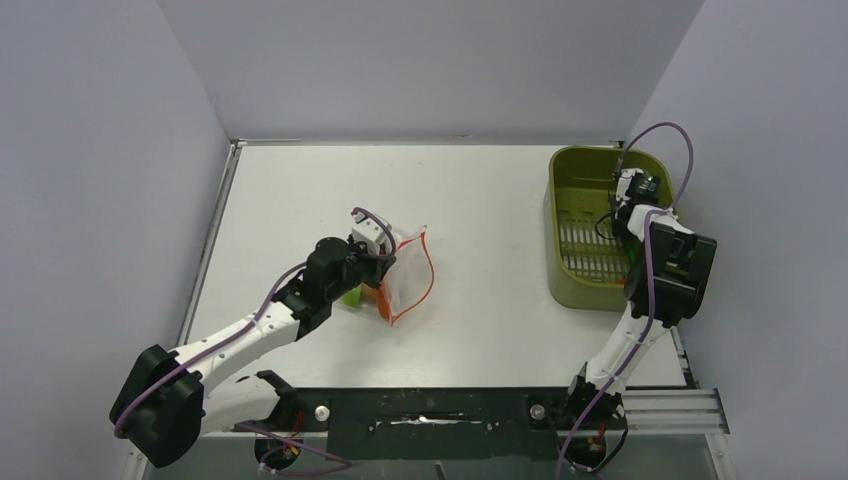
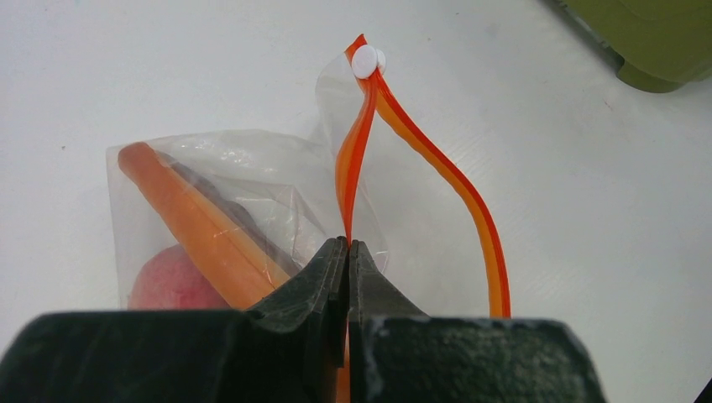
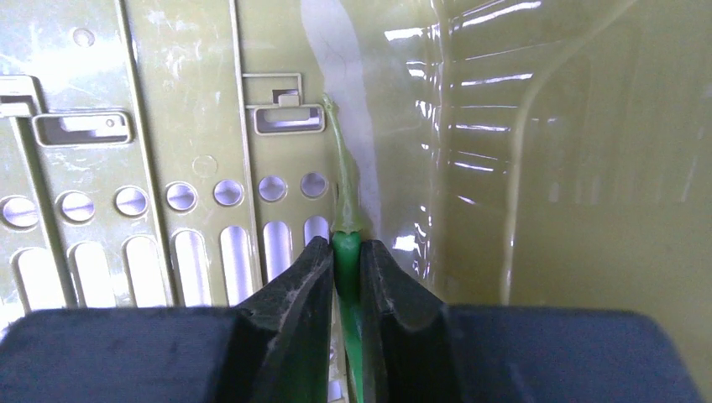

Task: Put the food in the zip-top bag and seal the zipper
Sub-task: Pick up the fake vegetable from the bin, then place the fake vegetable in the zipper food storage bag.

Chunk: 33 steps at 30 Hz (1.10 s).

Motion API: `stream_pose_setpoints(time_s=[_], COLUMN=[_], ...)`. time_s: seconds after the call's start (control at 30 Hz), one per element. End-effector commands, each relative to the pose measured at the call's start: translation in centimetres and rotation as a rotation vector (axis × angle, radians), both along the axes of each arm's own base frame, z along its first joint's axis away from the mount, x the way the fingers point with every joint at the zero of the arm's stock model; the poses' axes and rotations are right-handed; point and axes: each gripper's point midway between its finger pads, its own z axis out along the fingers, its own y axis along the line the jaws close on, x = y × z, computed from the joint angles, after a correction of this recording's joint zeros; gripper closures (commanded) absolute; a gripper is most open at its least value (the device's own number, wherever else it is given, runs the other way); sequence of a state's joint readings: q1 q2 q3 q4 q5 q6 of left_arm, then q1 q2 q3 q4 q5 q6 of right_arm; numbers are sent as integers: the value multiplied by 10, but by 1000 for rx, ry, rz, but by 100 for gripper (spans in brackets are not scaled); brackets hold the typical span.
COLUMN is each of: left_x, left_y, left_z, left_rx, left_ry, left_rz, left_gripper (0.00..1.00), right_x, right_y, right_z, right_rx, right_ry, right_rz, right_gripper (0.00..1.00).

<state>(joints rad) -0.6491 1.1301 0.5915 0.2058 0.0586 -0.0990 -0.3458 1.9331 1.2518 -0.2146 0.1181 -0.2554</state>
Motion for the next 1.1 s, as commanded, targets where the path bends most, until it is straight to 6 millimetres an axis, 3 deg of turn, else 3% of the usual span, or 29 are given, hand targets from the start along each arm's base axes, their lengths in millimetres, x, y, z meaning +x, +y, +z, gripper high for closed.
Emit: stream_pose_setpoints(time_s=[0.0, 0.1, 0.23, 0.33, 0.63, 0.77, 1.07], left_x=[3, 3, 2, 1, 5, 4, 2], left_y=[-7, -5, -11, -20, -30, -27, -29], left_z=[26, 27, 32, 38, 78, 89, 119], left_rx=[-95, -112, -129, -145, -197, -211, -240], left_ry=[-101, -87, -37, -4, 29, 29, 61], left_rz=[-5, 15, 8, -20, -18, -7, 0], left_gripper=[100, 100, 100, 100, 100, 100, 100], right_x=[12, 17, 25, 27, 25, 22, 4], right_y=[5, 0, 11, 23, 47, 62, 119], right_z=[14, 37, 75, 92, 147, 175, 227], right_rx=[-8, -54, -42, 5, 36, 42, 119], right_ry=[-67, -99, -209, -279, -413, -464, -567], right_rz=[19, -10, -21, -9, 24, 66, 205], right_gripper=[93, 98, 99, 99, 100, 100, 99])
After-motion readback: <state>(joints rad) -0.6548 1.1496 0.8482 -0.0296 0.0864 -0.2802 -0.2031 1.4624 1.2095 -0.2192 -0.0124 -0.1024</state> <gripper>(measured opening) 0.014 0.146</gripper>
